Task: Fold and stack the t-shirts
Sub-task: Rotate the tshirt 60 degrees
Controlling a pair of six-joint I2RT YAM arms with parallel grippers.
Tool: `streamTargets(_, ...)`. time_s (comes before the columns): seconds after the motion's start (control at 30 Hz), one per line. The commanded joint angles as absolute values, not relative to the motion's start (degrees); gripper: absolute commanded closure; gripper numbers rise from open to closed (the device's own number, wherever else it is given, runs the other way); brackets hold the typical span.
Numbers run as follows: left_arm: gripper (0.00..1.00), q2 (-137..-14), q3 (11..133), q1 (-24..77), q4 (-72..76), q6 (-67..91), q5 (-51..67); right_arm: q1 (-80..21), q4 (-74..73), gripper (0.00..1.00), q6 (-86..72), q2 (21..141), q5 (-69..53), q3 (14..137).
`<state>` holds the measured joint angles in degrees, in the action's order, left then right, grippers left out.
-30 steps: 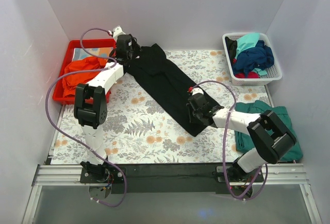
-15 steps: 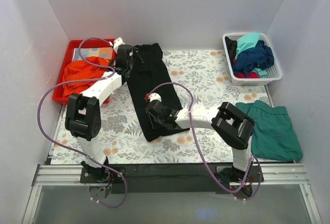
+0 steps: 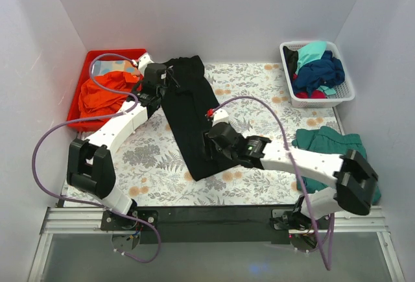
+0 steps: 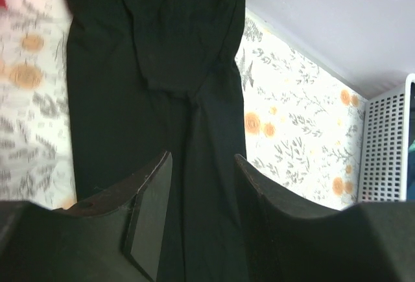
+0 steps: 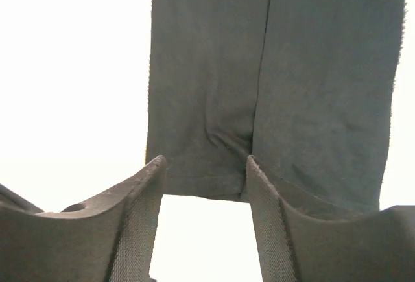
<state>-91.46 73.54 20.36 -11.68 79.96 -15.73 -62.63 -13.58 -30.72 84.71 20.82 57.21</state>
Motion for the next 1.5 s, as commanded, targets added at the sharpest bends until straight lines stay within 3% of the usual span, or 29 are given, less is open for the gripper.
streamTargets(0.0, 0.59, -86.0, 70.0, 23.9, -21.3, 86.6, -21.8, -61.0, -19.2, 0.4, -33.6, 76.0, 26.6, 54.6)
streamTargets(0.17, 0.59, -82.6, 60.7, 29.3, -32.9, 97.6, -23.6, -49.5, -19.8, 0.4, -32.6, 71.6, 21.5, 48.4)
streamTargets(0.47, 0.6, -67.2, 40.3, 38.6, -33.9, 113.5, -15.6, -35.1, -10.3, 0.39, -26.0, 73.1, 13.5, 41.0)
streamTargets(0.67, 0.6, -61.4, 33.5, 44.5, -34.7, 121.7, -14.2, -33.9, -5.1, 0.36, -25.8, 73.8, 8.0, 38.2)
streamTargets(0.83, 0.6, -64.9, 32.8, 48.0, -31.9, 123.6, -13.9, -33.8, -3.1, 0.36, -25.1, 75.7, 2.6, 36.8)
streamTargets(1.47, 0.59, -75.1, 34.6, 50.3, -24.0, 121.5, -11.3, -33.8, -0.5, 0.48, -26.3, 78.2, -2.9, 31.0)
